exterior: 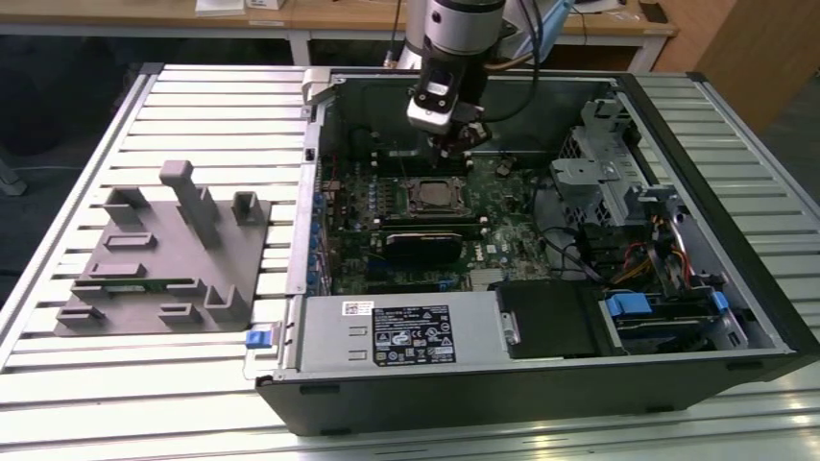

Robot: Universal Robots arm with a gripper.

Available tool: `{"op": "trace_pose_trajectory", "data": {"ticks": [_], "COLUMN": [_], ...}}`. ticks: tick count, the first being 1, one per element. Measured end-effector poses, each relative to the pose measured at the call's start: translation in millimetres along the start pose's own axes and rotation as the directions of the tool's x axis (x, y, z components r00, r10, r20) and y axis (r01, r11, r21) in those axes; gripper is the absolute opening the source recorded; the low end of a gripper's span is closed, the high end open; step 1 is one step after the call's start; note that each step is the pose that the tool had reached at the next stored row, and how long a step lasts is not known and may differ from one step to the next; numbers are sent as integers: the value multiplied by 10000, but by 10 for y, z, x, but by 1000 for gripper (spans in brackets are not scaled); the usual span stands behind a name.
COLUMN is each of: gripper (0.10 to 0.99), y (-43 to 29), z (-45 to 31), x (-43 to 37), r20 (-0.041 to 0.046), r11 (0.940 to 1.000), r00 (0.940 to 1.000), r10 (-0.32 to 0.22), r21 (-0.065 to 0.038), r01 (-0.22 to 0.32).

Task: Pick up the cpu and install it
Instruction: 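Install the first cpu locking lever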

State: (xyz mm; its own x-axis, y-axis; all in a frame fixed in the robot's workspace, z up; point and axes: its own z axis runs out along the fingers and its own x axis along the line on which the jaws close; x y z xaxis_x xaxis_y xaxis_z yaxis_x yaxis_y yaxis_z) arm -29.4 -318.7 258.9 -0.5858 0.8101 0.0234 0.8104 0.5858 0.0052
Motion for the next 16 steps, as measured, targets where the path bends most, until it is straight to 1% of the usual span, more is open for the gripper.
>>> {"op": "trace_pose_trajectory", "data": {"ticks": [4, 6, 8, 10, 12, 14, 16], "gripper": [118, 118, 118, 118, 118, 118, 118], "y": [-3, -3, -4, -3, -4, -4, -4], "z": [7, 11, 15, 20, 24, 29, 31], "x": [2, 2, 2, 2, 2, 2, 2], "r20": [-3, -6, -8, -11, -14, -18, -22], "r11": [9988, 9964, 9927, 9877, 9813, 9737, 9649], "r00": [9988, 9964, 9927, 9877, 9813, 9737, 9649], "r10": [-488, -849, -1206, -1562, -1926, -2277, -2626], "r21": [11, 19, 27, 34, 45, 53, 61], "r01": [488, 849, 1206, 1562, 1926, 2278, 2626]}}
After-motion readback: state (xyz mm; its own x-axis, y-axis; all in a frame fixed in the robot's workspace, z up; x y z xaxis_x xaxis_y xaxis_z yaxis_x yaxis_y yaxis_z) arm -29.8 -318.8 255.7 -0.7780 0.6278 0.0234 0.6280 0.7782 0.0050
